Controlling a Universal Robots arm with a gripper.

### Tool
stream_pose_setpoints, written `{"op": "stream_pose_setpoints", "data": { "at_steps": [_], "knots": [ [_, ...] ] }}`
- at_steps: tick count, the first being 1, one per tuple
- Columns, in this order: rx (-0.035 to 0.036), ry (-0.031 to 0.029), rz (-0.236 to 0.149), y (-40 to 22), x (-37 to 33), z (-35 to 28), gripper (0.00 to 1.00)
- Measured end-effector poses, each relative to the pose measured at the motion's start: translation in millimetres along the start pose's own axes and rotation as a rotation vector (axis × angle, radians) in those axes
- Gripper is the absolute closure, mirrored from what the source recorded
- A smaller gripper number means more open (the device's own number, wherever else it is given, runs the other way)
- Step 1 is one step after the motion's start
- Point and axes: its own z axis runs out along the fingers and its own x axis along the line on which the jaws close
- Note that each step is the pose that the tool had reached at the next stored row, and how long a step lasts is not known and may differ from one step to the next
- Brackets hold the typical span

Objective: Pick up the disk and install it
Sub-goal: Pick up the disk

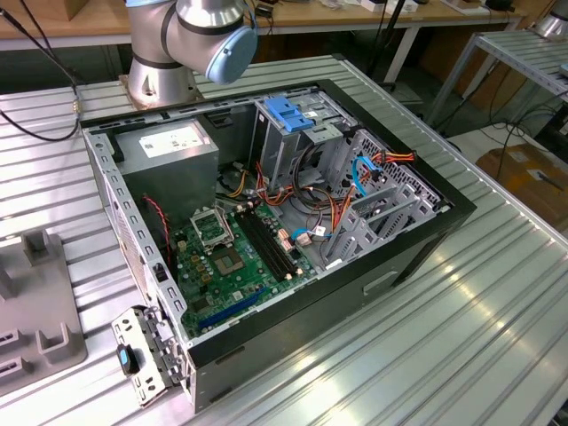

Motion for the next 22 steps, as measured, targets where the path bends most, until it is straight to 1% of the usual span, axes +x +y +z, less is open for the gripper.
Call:
{"op": "stream_pose_setpoints", "data": {
  "at_steps": [4,6,11,16,18,22],
  "knots": [
    [0.0001,0.0000,0.000,-0.1,-0.1,-4.7,0.65],
    [0.0001,0.0000,0.000,-0.1,-0.2,-8.8,0.65],
    [0.0002,-0.0001,-0.002,-0.2,-0.4,-14.6,0.65],
    [0.0000,0.0001,-0.005,-0.2,-0.4,-14.8,0.65],
    [-0.0004,0.0000,-0.018,-0.2,-0.3,-14.9,0.65],
    [-0.0005,-0.0001,-0.021,-0.2,-0.4,-14.8,0.65]
  ]
}}
